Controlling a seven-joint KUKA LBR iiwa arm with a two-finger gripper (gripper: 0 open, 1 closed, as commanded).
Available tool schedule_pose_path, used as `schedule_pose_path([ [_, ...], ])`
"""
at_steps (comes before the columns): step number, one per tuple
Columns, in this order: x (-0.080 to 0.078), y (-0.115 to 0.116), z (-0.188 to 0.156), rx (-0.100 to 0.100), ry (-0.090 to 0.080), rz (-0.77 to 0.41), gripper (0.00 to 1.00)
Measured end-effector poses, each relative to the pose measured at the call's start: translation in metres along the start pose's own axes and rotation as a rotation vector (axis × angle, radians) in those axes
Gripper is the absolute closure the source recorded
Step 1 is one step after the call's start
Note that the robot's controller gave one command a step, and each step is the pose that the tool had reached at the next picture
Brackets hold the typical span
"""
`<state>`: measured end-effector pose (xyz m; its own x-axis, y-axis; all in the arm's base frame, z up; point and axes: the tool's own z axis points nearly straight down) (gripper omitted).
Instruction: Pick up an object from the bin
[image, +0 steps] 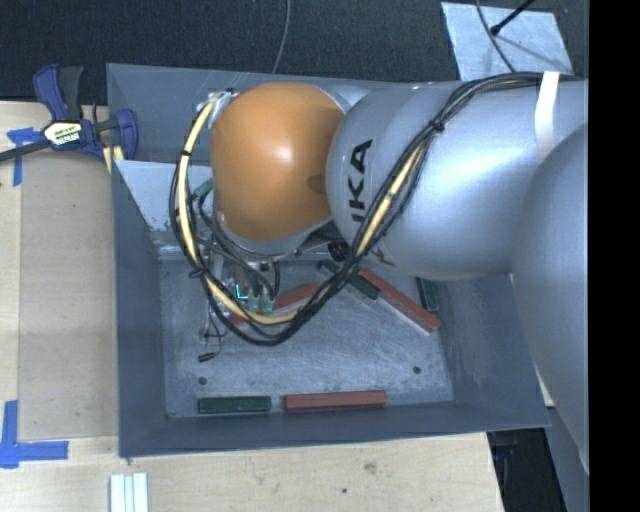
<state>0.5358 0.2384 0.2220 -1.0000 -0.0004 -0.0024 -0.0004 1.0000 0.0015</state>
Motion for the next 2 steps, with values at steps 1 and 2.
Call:
schedule_pose_path([
  [1, 0.000, 0.000, 0.000, 0.000, 0.000, 0.001, 0.00],
  [2, -0.024, -0.062, 0.089, 0.000, -0.004, -0.060, 0.00],
])
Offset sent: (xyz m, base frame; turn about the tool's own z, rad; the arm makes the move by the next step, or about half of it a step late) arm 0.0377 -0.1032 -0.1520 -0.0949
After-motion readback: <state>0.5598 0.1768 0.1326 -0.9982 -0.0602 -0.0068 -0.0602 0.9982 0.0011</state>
